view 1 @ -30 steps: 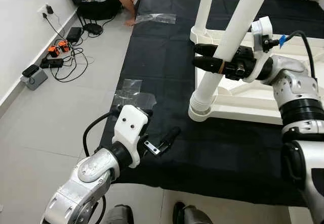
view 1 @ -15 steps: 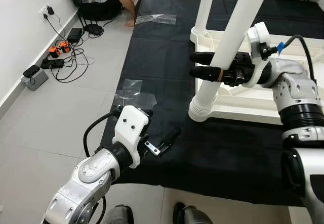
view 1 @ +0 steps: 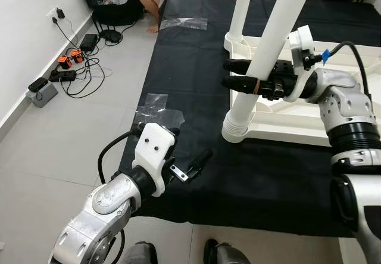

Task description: Building children table

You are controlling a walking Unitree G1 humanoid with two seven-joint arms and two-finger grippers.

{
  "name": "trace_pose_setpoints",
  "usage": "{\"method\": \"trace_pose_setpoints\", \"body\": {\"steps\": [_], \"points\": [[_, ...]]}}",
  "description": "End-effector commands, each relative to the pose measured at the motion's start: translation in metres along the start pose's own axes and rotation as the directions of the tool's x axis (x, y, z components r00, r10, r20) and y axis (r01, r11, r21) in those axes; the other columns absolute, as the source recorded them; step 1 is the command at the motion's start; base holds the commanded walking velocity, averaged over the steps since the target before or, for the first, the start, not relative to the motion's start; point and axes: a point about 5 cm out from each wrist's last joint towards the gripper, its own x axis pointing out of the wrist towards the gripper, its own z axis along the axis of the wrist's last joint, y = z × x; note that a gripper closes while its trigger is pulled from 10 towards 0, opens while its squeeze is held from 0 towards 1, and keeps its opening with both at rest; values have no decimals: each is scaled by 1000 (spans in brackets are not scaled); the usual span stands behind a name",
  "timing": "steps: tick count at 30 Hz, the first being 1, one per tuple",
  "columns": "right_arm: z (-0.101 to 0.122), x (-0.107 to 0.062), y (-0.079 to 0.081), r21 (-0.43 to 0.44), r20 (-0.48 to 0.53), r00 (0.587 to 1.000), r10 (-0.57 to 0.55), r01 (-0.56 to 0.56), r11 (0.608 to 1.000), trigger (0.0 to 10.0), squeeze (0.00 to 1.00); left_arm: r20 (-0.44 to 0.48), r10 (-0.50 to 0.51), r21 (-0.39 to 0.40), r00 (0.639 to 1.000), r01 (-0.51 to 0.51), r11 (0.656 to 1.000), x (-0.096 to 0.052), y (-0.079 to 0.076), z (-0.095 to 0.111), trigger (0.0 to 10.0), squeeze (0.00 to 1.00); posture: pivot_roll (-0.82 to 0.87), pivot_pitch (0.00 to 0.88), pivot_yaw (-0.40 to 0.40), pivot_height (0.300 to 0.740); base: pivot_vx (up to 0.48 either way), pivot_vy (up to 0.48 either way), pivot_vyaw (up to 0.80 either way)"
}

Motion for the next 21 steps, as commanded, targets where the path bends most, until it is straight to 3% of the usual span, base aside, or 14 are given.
{"method": "trace_pose_setpoints", "body": {"steps": [1, 21], "points": [[-3, 1, 0, 5, -27, 1000, 5, -4, 1000, 10000, 0, -4, 2, 1, 1000, -2, 1000, -1, -1, -2, 10000, 0, 100, 196, -14, 740, 0, 0, 0], [-3, -7, 1, 4, -39, 999, -2, 2, 1000, 10000, 0, -9, -1, 15, 1000, 1, 1000, -1, 1, -2, 10000, 0, 104, 200, -11, 740, 0, 0, 0]]}}
